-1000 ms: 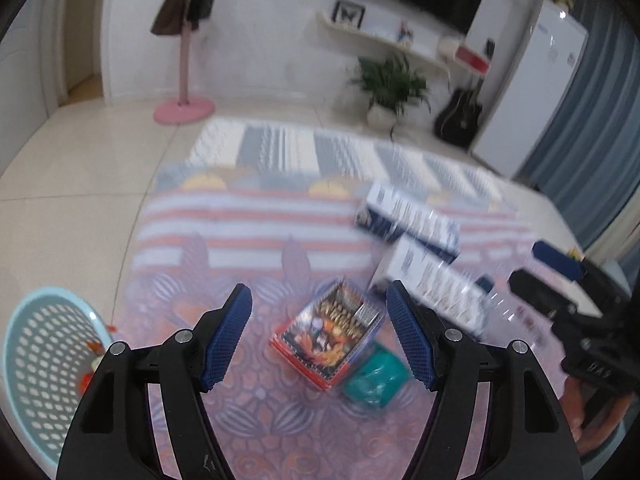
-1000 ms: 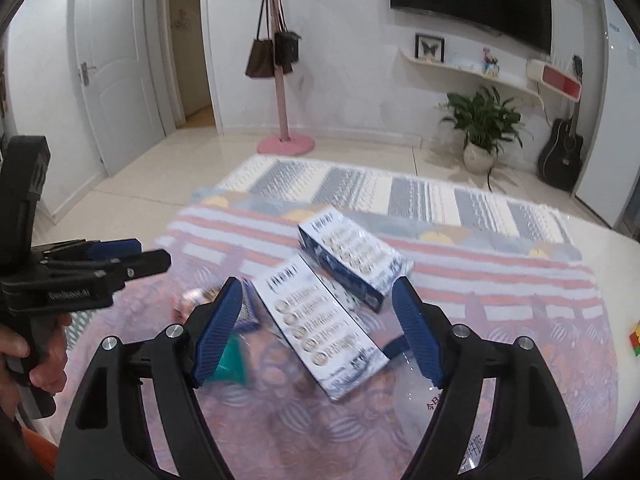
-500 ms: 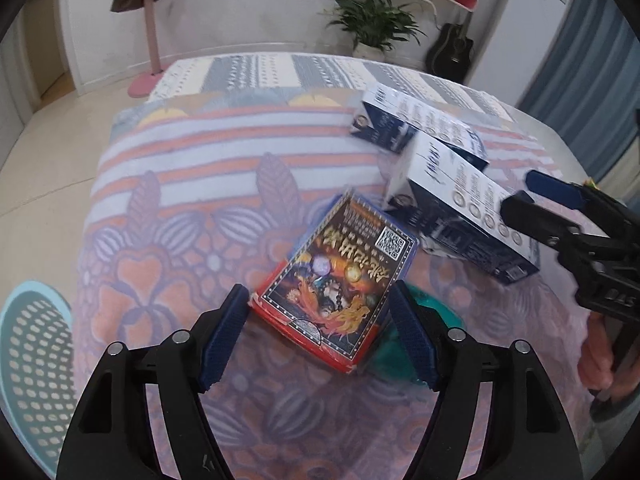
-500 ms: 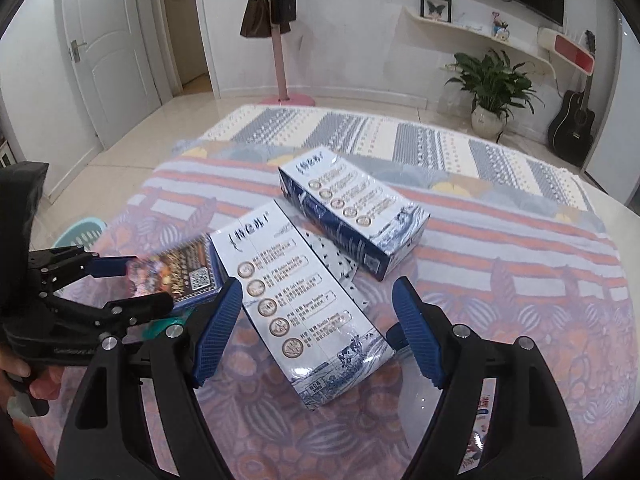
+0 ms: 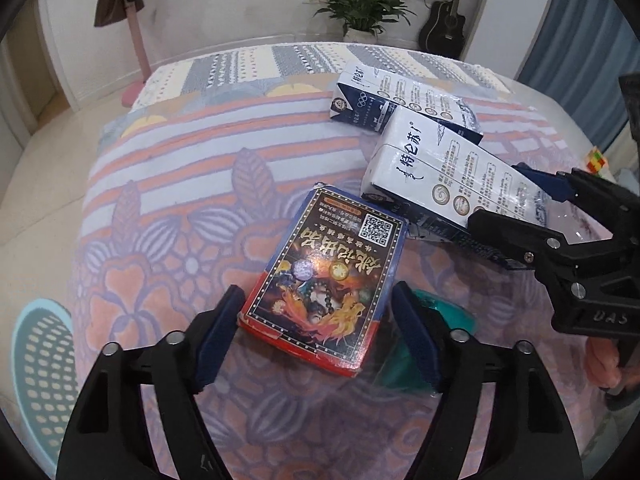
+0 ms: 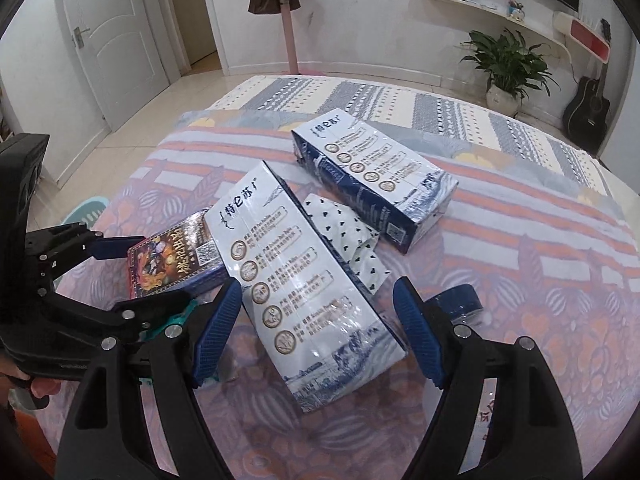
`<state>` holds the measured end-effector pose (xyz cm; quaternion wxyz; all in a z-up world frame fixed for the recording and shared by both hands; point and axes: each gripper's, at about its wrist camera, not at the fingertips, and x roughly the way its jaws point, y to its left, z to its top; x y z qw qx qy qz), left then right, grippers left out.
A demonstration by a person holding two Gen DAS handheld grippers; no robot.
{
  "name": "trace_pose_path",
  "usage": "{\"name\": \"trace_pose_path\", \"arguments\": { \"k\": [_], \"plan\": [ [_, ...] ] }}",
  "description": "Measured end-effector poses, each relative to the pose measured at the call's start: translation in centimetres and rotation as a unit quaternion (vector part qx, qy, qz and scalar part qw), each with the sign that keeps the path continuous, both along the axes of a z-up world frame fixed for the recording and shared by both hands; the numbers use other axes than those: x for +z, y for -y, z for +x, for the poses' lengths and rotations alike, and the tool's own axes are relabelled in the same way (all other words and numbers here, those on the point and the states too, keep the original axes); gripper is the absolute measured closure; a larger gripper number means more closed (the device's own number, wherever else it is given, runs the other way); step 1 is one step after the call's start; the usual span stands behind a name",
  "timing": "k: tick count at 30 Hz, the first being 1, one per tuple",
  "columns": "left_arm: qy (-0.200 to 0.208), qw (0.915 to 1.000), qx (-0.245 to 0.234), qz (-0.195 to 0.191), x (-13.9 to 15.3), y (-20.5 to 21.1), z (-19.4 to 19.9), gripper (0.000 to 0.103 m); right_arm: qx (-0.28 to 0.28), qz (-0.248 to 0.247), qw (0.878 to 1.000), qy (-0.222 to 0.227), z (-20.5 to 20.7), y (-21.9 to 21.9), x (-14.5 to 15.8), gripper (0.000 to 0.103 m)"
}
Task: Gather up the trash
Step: 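Grasp the white milk carton with the right gripper while the left grasps the red card box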
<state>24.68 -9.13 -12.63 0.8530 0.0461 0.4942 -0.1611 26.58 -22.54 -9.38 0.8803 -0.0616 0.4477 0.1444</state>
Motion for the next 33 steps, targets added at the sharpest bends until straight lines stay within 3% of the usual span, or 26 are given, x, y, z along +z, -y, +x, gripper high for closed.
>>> {"name": "trace_pose_path", "arguments": {
  "k": [4, 11, 12, 13, 16, 21, 28, 33],
  "plan": [
    [0.002, 0.9999, 0.006, -0.012, 0.3, -0.5, 0.0, 0.036, 0.006, -0.01, 1.0, 0.001, -0.1, -0.6, 0.1, 0.025],
    [0.022, 0.9957, 0.057, -0.07, 3.1, -4.1, -0.1, 0.038, 0.018, -0.039, 0.999, 0.007, -0.2, -1.9, 0.2, 0.022],
    [0.026, 0.995, 0.063, -0.073, 3.5, -4.5, -0.2, 0.038, 0.015, -0.049, 0.999, 0.009, -0.1, -2.1, 0.1, 0.026],
    [0.033, 0.9938, 0.071, -0.078, 4.0, -5.1, -0.3, 0.038, 0.012, -0.058, 0.998, 0.012, -0.1, -2.3, 0.1, 0.036],
    [0.048, 0.9912, 0.091, -0.084, 5.2, -6.1, -0.8, 0.038, 0.007, -0.074, 0.997, 0.018, 0.0, -3.0, 0.2, 0.046],
    [0.086, 0.9825, 0.13, -0.103, 8.4, -8.9, -2.3, 0.038, 0.01, -0.055, 0.998, 0.041, -0.7, -4.3, 2.4, 0.049],
    [0.136, 0.9599, 0.212, -0.122, 12.7, -15.0, -5.8, 0.038, 0.05, -0.011, 0.993, 0.109, -2.4, -9.9, 9.1, 0.049],
    [0.174, 0.9329, 0.3, -0.096, 14.6, -19.4, -9.6, 0.037, 0.104, 0.024, 0.985, 0.133, -3.7, -15.8, 12.4, 0.049]
  ]
}}
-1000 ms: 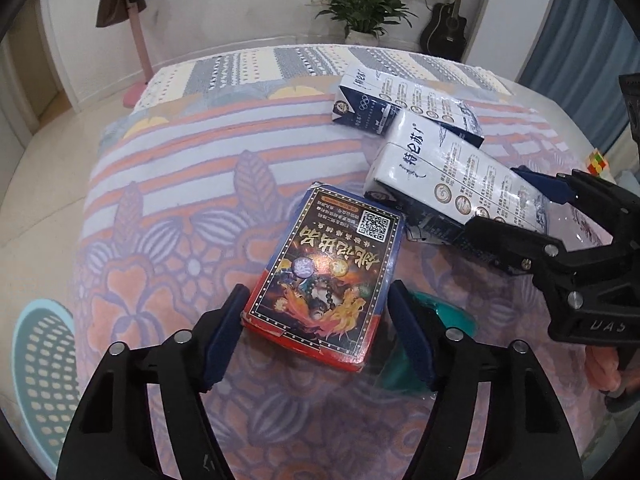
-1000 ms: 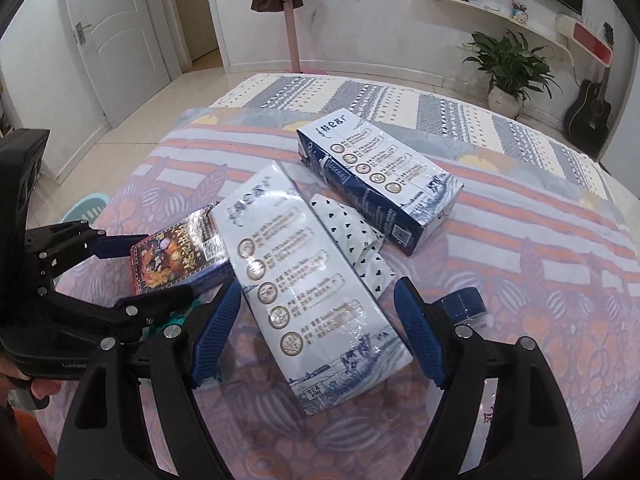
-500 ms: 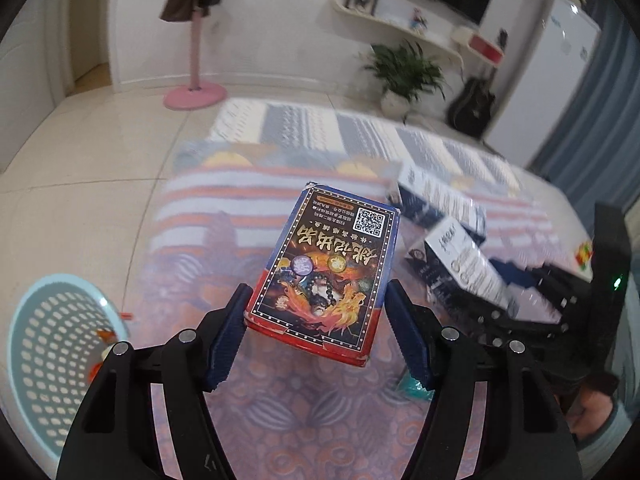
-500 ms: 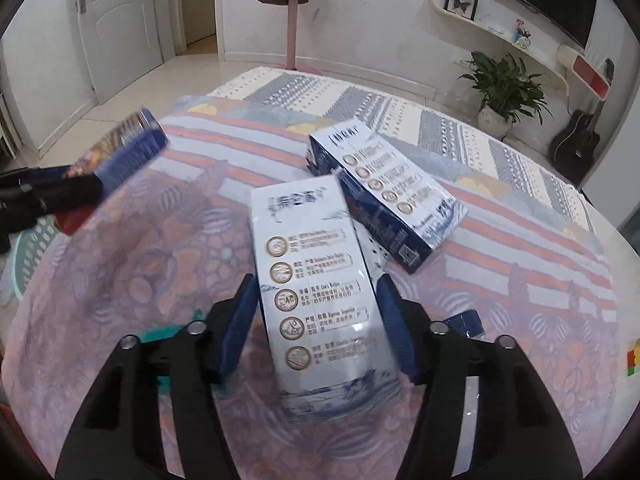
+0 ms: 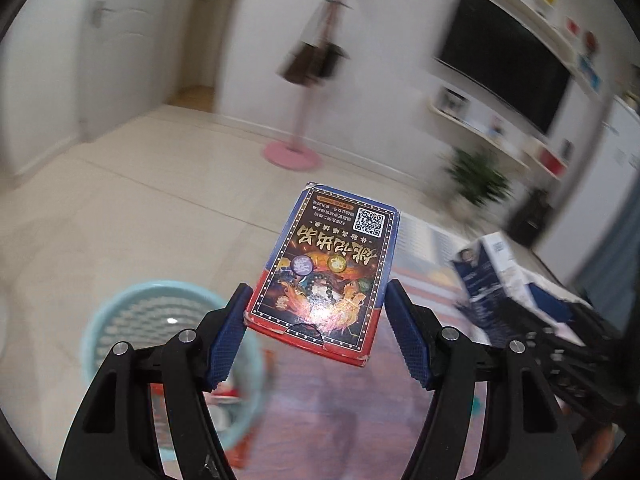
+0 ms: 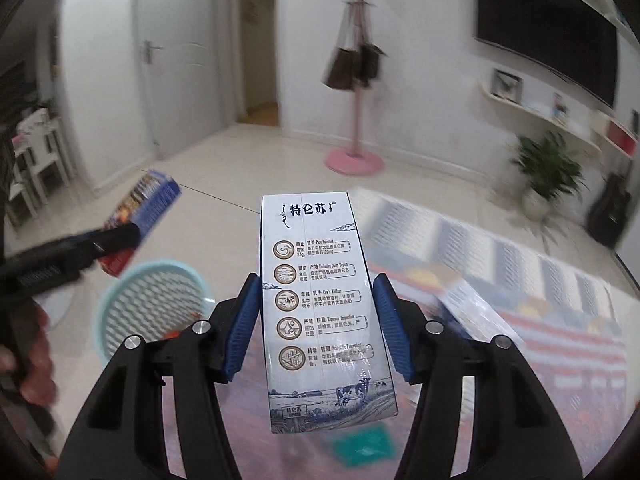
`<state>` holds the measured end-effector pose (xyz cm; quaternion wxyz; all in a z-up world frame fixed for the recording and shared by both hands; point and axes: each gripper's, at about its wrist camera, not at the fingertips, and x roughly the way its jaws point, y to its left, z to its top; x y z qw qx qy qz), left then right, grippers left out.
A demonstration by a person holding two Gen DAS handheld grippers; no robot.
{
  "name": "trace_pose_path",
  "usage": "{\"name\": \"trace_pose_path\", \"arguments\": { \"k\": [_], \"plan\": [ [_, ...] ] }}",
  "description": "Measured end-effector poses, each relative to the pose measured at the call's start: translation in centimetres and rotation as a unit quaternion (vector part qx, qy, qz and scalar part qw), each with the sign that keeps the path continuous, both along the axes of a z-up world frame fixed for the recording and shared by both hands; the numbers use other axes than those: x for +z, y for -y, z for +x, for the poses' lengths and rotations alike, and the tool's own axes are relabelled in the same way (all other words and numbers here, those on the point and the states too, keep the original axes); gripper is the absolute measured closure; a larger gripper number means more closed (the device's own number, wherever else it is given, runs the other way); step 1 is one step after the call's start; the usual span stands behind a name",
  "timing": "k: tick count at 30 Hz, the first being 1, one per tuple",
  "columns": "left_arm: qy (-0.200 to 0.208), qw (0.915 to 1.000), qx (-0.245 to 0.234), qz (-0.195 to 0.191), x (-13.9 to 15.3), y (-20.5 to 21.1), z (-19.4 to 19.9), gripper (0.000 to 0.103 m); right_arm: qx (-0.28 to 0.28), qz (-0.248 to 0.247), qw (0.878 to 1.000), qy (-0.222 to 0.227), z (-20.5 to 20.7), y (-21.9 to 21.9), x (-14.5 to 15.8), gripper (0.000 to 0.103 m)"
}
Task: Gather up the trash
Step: 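Grasp the white milk carton with the right gripper while the left grasps the red card box, then carry both items over the blue basket and open both grippers to drop them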
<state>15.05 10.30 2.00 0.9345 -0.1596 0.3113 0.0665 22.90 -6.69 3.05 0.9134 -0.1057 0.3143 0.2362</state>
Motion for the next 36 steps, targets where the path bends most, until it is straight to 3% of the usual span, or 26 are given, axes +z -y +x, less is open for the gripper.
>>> {"name": "trace_pose_path", "arguments": {
  "k": [8, 14, 23, 32, 36],
  "plan": [
    [0.018, 0.9918, 0.125, -0.015, 0.5, -8.4, -5.4, 0.037, 0.082, 0.023, 0.996, 0.0, -2.3, -10.1, 1.2, 0.049],
    [0.004, 0.982, 0.184, -0.044, -2.0, -13.7, -7.5, 0.037, 0.107, 0.034, 0.993, -0.027, -2.9, -15.6, -0.7, 0.049],
    [-0.059, 0.9736, 0.205, -0.082, -6.7, -17.5, -7.8, 0.037, 0.098, 0.03, 0.988, -0.113, -0.5, -19.3, -7.5, 0.049],
    [-0.113, 0.9714, 0.192, -0.081, -10.1, -17.8, -6.3, 0.036, 0.092, -0.01, 0.983, -0.159, 0.5, -21.6, -13.5, 0.047],
    [-0.121, 0.97, 0.195, -0.081, -10.6, -18.0, -6.2, 0.029, 0.092, -0.008, 0.983, -0.161, 0.5, -21.6, -13.8, 0.029]
  ]
}}
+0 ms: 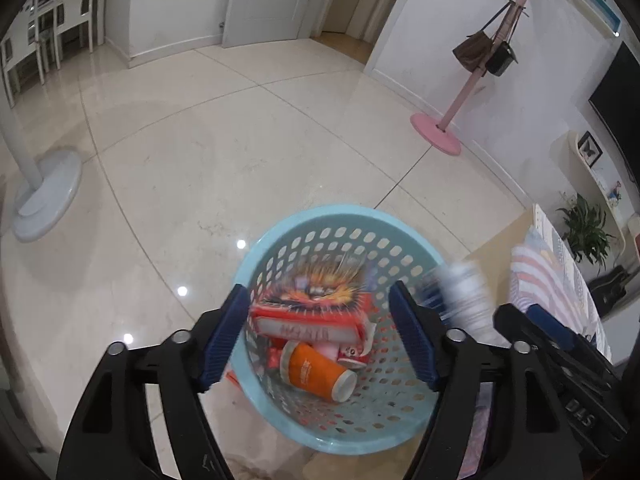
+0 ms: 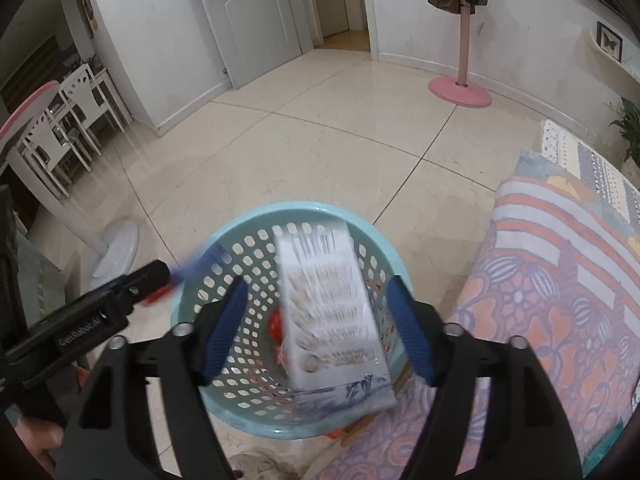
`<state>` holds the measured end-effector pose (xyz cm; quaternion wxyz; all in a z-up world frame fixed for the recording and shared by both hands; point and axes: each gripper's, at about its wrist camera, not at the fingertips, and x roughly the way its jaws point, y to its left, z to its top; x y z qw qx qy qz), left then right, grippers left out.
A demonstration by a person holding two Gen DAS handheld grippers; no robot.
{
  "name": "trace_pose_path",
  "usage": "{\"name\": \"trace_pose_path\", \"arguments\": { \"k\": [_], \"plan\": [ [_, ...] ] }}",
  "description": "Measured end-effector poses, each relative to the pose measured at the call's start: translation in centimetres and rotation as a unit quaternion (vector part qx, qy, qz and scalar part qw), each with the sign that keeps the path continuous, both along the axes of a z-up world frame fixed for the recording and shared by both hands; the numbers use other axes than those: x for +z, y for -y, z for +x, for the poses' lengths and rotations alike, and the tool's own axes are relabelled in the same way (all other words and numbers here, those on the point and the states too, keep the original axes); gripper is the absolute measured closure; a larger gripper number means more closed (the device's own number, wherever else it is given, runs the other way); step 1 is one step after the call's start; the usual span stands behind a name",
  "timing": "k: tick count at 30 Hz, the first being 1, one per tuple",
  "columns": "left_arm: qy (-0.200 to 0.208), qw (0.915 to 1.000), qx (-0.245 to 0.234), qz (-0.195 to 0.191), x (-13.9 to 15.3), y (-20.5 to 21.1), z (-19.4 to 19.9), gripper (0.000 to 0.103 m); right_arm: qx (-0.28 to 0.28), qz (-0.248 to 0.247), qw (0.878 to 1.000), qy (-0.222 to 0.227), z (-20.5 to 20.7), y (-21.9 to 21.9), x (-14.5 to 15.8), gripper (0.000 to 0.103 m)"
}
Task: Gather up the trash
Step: 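Carry both items over the blue basket and open both grippers to drop them, then move both grippers back to the bed toward the clear bottle and teal cup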
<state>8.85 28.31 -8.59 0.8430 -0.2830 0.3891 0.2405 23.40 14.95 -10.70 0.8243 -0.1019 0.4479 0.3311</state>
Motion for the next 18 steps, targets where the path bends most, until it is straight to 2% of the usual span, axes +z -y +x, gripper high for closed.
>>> {"name": "trace_pose_path", "arguments": {
  "k": [18],
  "plan": [
    [0.021, 0.9994, -0.022, 0.016, 1.3, 1.3, 0.2, 0.029, 0.0, 0.016, 1.0, 0.004, -1.0, 1.1, 1.1, 0.029]
  ]
}}
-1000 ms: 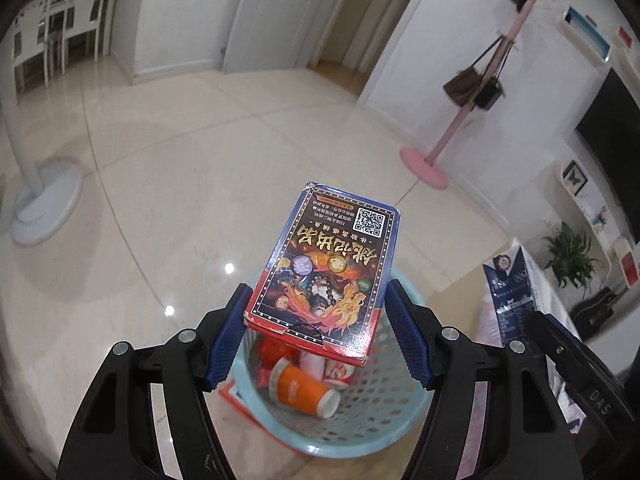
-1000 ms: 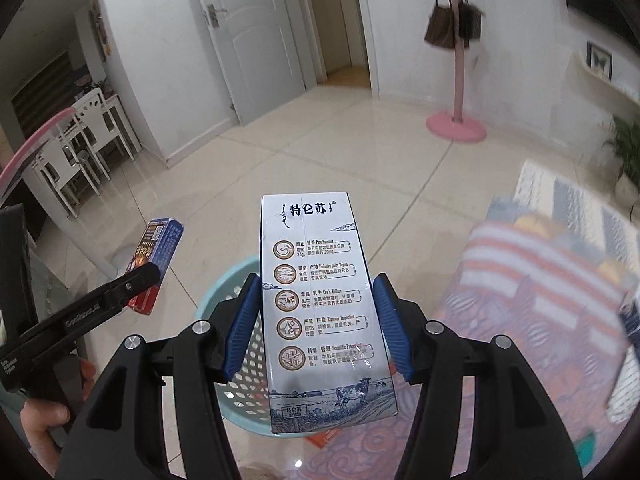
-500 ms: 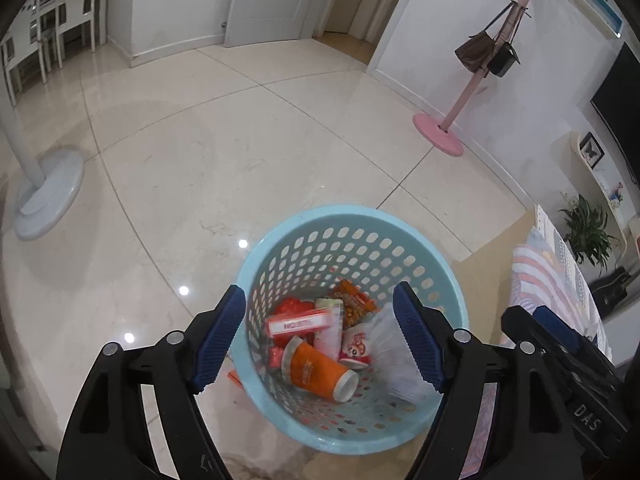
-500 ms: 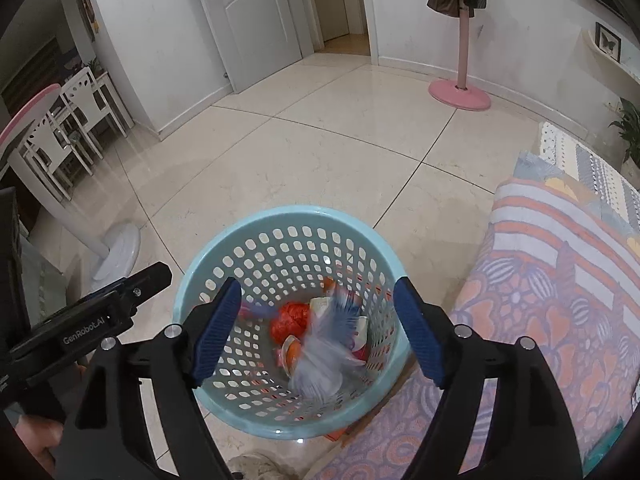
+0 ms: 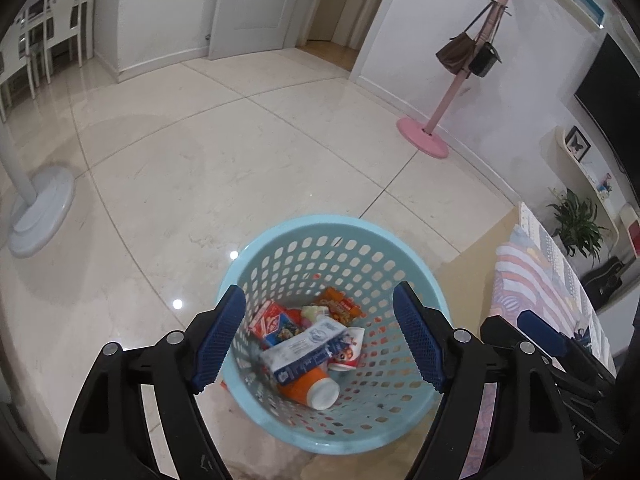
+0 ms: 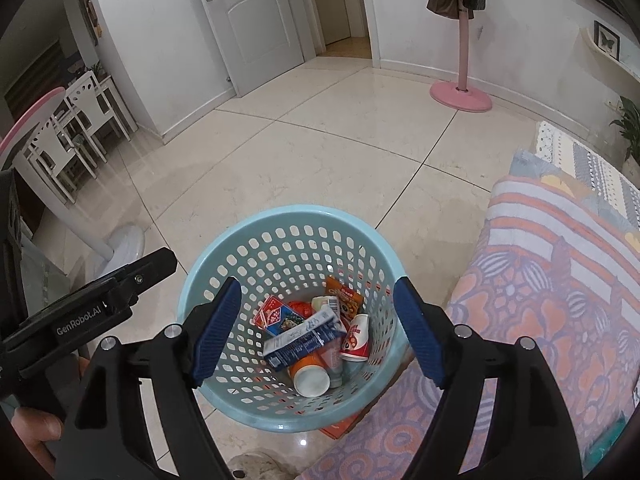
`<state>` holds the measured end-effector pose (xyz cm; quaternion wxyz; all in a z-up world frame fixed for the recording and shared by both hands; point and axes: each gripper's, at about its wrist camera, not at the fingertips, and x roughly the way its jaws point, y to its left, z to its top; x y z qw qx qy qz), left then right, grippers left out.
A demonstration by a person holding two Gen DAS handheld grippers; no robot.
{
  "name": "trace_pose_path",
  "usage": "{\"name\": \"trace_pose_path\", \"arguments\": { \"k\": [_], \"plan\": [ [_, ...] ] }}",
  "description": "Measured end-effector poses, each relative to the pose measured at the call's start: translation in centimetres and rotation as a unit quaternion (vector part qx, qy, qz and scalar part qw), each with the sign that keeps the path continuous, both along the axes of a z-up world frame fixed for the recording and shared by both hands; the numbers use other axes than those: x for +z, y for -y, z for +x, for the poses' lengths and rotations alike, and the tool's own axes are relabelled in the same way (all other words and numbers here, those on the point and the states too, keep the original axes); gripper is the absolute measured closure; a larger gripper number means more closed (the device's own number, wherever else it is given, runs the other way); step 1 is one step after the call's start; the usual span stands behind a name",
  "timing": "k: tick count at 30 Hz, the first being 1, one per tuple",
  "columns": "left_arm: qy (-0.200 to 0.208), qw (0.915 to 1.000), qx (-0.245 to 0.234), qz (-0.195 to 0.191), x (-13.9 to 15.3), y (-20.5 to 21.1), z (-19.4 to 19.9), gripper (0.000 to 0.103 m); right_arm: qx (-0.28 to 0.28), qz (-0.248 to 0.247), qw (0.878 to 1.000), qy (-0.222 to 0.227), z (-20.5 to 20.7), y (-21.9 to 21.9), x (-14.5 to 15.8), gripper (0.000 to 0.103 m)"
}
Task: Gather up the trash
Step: 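Move both grippers back to the bed toward the clear bottle and teal cup, then grasp the clear plastic milk bottle with the right gripper while the left grasps the teal cup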
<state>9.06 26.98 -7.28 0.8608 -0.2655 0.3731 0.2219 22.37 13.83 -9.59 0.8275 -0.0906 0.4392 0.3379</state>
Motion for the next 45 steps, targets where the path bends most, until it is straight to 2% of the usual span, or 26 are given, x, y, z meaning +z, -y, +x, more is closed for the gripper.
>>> {"name": "trace_pose_path", "arguments": {
  "k": [6, 13, 16, 18, 23, 28, 34, 37, 41, 45],
  "plan": [
    [0.034, 0.9992, -0.018, 0.013, 2.5, 1.5, 0.2, 0.029, -0.01, 0.01, 1.0, 0.015, -0.2, 2.1, 2.2, 0.029],
    [0.074, 0.9949, -0.063, 0.028, 5.9, 5.1, 1.0, 0.029, -0.04, 0.012, 0.998, 0.053, -0.3, 7.7, 5.5, 0.029],
    [0.099, 0.99, -0.097, 0.025, 7.5, 7.4, 1.4, 0.029, -0.067, 0.019, 0.996, 0.062, -0.1, 11.4, 7.0, 0.029],
    [0.118, 0.9836, -0.134, 0.024, 8.8, 9.8, 1.9, 0.029, -0.088, 0.023, 0.993, 0.072, 0.0, 14.2, 8.1, 0.029],
    [0.133, 0.9708, -0.199, 0.019, 10.2, 16.2, 3.6, 0.025, -0.141, 0.024, 0.985, 0.097, -0.1, 20.8, 10.4, 0.029],
    [0.12, 0.9576, -0.261, 0.019, 9.3, 23.5, 5.6, 0.025, -0.192, 0.028, 0.974, 0.119, -0.8, 27.6, 12.5, 0.029],
    [0.099, 0.9391, -0.325, 0.049, 6.8, 30.0, 6.9, 0.025, -0.236, -0.013, 0.958, 0.162, -2.0, 34.2, 13.5, 0.029],
    [0.089, 0.929, -0.355, 0.054, 5.0, 32.3, 7.3, 0.025, -0.243, -0.037, 0.954, 0.171, -2.4, 36.8, 12.9, 0.029],
    [0.051, 0.9172, -0.388, 0.073, 1.8, 34.7, 8.5, 0.025, -0.248, -0.06, 0.955, 0.155, -2.9, 40.0, 10.7, 0.028],
    [0.035, 0.9086, -0.415, 0.03, -0.5, 35.3, 9.6, 0.025, -0.255, -0.075, 0.954, 0.138, -3.3, 42.2, 8.4, 0.028]
  ]
}}
